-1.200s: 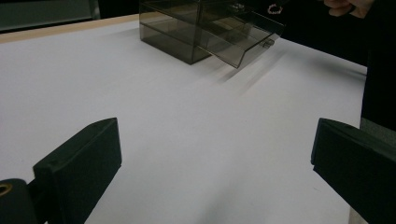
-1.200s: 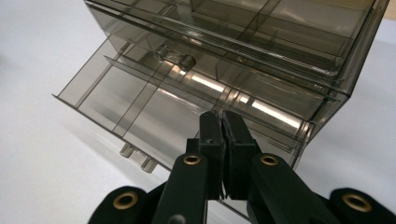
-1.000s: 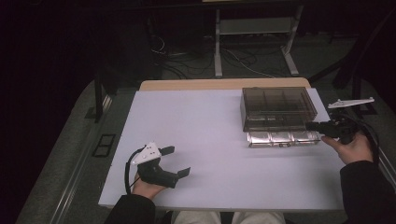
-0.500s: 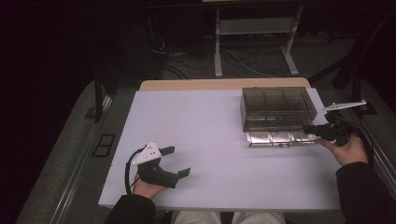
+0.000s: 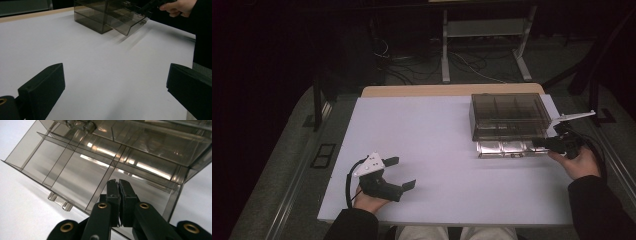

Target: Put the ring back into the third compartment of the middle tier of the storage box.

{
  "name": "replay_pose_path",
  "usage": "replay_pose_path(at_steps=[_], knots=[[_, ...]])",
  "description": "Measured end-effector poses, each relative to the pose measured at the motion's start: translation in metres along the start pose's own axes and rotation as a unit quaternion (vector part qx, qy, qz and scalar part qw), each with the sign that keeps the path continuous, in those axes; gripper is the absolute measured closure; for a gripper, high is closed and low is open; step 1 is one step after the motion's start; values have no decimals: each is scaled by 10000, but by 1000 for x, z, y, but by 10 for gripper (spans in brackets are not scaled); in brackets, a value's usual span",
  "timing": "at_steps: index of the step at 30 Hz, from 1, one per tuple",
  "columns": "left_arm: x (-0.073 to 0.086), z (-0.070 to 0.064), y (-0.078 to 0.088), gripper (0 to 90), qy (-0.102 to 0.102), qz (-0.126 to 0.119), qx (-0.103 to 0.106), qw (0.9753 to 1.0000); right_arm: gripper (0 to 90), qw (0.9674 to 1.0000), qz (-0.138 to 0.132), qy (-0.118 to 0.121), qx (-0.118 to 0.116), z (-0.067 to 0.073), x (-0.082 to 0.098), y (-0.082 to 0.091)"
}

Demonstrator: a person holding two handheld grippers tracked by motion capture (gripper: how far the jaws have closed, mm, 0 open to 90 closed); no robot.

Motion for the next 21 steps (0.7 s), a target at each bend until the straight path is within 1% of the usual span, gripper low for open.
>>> replay_pose_path(at_steps=[4,6,9,13,15,19,21], knots=[[0,0,0,10,-4,1,2,10000,856,10000,33,-50,-46,-1,2,-3],[0,0,0,10,6,7,1,10000,809,9999,43,-107,-92,-1,2,-3],[0,-1,-1,10,-5,17,11,10000,766,9999,32,-152,-67,-2,2,-3],[0,-1,-1,10,-9,17,15,10000,708,9998,-67,-170,-56,0,1,0],[1,-1,-1,10,-10,22,15,10000,676,9998,-98,-175,-85,2,0,2],[1,-1,-1,10,-13,22,21,10000,604,9997,-25,-220,-131,10,0,7],[1,-1,-2,10,-7,21,17,10000,591,9997,-21,-184,-188,15,1,10]])
Point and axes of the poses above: each handheld gripper's, and its own axes: y roughly backward along the jaws, x roughly out of its underside, z roughly to its left, the point moved 6 cm from there along -y, roughly forward along the jaws, and after that the axes turned 15 degrees about -y, right-handed, at the moved point
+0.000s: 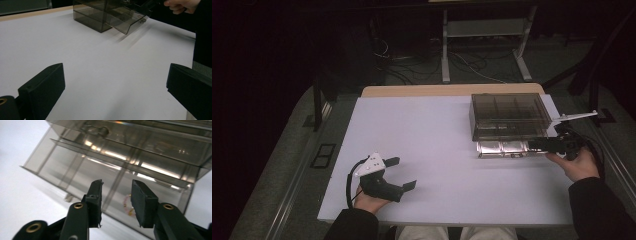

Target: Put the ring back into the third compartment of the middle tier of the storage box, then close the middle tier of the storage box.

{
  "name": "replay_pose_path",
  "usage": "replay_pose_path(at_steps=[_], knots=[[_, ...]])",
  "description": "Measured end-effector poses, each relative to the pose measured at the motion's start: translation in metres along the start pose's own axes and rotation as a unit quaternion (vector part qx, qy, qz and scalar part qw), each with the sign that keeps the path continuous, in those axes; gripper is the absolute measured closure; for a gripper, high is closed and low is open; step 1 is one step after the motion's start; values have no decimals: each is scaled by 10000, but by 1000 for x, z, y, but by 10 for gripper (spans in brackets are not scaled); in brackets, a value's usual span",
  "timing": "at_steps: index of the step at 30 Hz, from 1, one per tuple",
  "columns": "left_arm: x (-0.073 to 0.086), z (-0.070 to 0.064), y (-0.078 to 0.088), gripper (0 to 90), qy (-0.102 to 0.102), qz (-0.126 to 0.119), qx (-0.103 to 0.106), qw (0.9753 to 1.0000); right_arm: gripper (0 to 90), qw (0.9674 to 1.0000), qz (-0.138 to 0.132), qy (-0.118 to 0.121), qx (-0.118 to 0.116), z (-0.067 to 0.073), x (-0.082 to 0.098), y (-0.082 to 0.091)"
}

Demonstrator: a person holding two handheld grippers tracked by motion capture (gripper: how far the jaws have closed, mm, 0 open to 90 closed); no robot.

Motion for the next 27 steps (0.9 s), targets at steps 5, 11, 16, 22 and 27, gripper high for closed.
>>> replay_pose_path(at_steps=[5,11,16,22,27], knots=[[0,-1,0,10,-2,1,5,10000,535,9998,-59,62,-181,13,3,7],[0,0,0,10,-3,-4,3,10000,508,9990,-113,143,-418,25,7,14],[0,0,0,10,-1,-3,9,10000,506,9981,-118,221,-565,34,12,19],[0,0,0,10,1,-6,2,10000,505,9970,-108,314,-699,42,19,20],[0,0,0,10,0,-4,-2,10000,505,9965,-54,364,-749,45,25,19]])
Point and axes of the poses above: each handheld gripper's, and its own axes: y roughly backward along the jaws, x roughly out of its underside, z roughly to its left, the point moved 6 cm from there along -y, roughly forward along the jaws, and after that the axes turned 15 degrees about -y, right-handed, at the moved point
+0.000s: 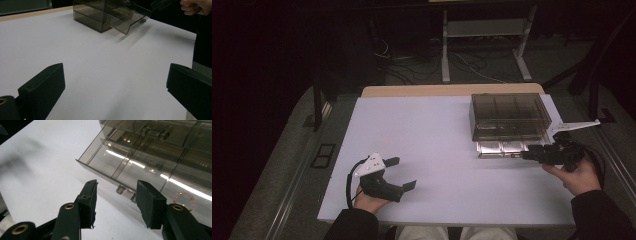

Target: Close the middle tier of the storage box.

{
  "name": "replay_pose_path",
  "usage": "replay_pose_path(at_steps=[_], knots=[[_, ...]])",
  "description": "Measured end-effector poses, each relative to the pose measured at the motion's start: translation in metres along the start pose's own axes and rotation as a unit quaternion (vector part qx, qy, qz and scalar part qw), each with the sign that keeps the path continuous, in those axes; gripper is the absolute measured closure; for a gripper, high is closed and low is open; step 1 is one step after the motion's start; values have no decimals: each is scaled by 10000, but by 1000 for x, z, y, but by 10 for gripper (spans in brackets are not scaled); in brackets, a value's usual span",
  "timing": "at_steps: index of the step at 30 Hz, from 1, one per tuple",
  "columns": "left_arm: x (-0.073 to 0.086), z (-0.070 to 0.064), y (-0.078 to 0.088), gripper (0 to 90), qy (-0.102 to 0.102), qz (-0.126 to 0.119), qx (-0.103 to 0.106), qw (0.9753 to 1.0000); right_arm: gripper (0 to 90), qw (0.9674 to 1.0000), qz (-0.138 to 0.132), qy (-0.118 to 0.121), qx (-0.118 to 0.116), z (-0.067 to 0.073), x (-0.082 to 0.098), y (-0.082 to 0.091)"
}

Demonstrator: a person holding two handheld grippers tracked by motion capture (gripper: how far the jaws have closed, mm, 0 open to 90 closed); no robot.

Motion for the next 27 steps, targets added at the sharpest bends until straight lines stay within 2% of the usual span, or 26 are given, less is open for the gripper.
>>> replay_pose_path(at_steps=[18,27], knots=[[0,0,0,10,7,-3,1,10000,506,9999,156,-9,-32,0,16,-9],[0,0,0,10,1,2,3,10000,594,9994,323,57,-113,1,23,-15]])
Point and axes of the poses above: each handheld gripper's, and its own axes: y roughly backward along the jaws, x roughly out of its underside, z roughly to its left, the point moved 6 cm from there along -y, roughly forward along the jaws, and after that the axes turned 15 degrees about -y, right-handed, at the moved point
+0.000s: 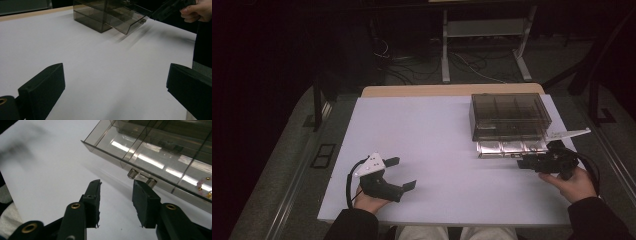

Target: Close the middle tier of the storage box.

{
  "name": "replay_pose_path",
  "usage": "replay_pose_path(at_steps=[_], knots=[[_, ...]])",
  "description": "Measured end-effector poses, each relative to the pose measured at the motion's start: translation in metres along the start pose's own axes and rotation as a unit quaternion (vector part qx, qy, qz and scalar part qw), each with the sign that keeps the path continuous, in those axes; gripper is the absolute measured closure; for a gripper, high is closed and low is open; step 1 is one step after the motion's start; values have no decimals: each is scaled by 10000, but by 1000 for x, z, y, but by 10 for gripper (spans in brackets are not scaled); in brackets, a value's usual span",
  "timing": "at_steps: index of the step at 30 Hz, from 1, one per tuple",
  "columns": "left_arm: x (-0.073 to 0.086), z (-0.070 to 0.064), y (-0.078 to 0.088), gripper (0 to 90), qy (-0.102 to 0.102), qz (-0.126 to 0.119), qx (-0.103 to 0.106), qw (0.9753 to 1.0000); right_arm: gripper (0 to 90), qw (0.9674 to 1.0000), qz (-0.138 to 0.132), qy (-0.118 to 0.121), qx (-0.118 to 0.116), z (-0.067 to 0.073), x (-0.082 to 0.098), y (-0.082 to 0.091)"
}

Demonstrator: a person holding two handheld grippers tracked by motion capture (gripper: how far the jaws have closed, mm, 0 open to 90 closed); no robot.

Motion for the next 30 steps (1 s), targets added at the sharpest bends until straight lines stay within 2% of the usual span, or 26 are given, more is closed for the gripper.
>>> replay_pose_path(at_steps=[2,9,14,30], knots=[[0,0,0,10,1,2,1,10000,629,10000,58,62,-1,0,2,-2],[0,0,0,10,1,0,6,10000,803,9996,266,61,-31,2,8,-12],[0,0,0,10,6,4,5,10000,881,9993,352,135,22,3,10,-17],[0,0,-1,10,-15,22,10,10000,888,9979,613,168,110,-2,11,-29]])
Point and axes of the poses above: each handheld gripper's, and its own axes: y roughly backward along the jaws, x roughly out of its underside, z roughly to its left, the point moved 6 cm from there along -y, roughly forward along the jaws, and after that the axes turned 15 degrees about -y, right-handed, at the moved point
